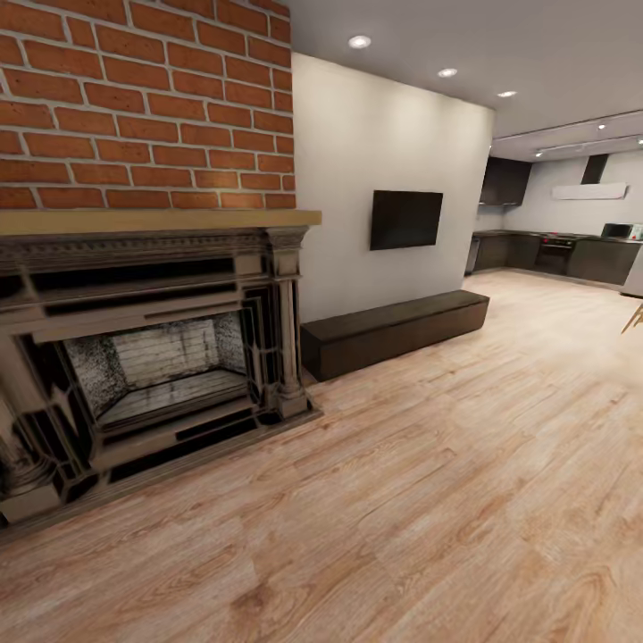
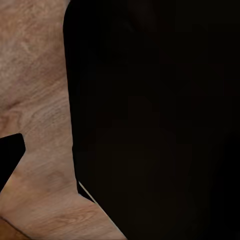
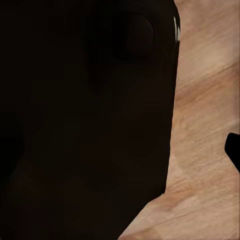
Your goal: Turn on the radio receiver that's on the table in the living room.
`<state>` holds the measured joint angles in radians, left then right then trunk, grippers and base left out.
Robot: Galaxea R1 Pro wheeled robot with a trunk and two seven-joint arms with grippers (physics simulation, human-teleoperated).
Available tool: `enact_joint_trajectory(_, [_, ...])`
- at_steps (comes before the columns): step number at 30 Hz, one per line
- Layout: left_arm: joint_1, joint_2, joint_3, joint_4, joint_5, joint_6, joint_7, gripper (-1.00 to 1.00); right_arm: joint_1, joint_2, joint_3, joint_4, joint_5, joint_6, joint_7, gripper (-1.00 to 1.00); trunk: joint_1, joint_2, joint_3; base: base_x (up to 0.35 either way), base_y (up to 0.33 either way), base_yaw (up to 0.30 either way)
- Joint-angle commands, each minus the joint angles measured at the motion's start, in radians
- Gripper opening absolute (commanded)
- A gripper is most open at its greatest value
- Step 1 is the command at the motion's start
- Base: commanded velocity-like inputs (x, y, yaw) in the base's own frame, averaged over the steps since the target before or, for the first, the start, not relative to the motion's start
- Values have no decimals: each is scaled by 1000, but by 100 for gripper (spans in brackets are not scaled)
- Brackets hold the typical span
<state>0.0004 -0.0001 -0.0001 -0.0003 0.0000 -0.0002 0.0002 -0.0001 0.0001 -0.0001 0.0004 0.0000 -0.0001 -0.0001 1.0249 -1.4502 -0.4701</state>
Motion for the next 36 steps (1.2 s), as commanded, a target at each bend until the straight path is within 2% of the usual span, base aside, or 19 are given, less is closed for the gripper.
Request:
enact_joint_trajectory(1, [6,-6,-2,-3,0,-2,1,100,-6,6,0,3,0,-1,-1,100,0,0,0,0,0,0])
enact_joint_trajectory(10, [57,-56,-11,0,4,-1,2,100,-38,56,-3,10,-7,1,-1,100,0,0,0,0,0,0])
enact_joint_trajectory(13, [74,-72,-11,0,5,-1,1,100,-38,61,-3,10,-9,2,-1,100,0,0,0,0,0,0])
enact_joint_trajectory(22, [87,-77,-13,-1,6,-3,3,100,-38,65,-3,3,-1,-5,-1,100,0,0,0,0,0,0])
enact_joint_trajectory(28, [87,-80,-13,-34,2,-37,33,100,-38,74,6,-31,14,-39,0,100,0,0,0,0,0,0])
enact_joint_trajectory(29, [87,-80,-13,-166,2,-228,73,100,-38,75,8,-182,18,-171,0,100,0,0,0,0,0,0])
enact_joint_trajectory(30, [87,-78,-12,-183,2,-274,82,100,-38,77,15,-216,21,-186,0,100,0,0,0,0,0,0])
enact_joint_trajectory(31, [87,-74,-12,-216,2,-362,91,100,-38,80,31,-280,24,-200,-1,100,0,0,0,0,0,0])
enact_joint_trajectory(32, [87,-67,-11,-258,2,-484,97,100,-38,82,48,-367,26,-208,-5,100,0,0,0,0,0,0])
enact_joint_trajectory(33, [87,-66,-10,-270,4,-519,98,100,-38,82,51,-397,27,-209,-9,100,0,0,0,0,0,0])
enact_joint_trajectory(34, [87,-65,-7,-318,7,-614,102,100,-38,82,56,-503,27,-212,-21,100,0,0,0,0,0,0])
enact_joint_trajectory(36, [87,-68,-6,-405,11,-693,109,100,-37,83,59,-655,27,-213,-42,100,0,0,0,0,0,0])
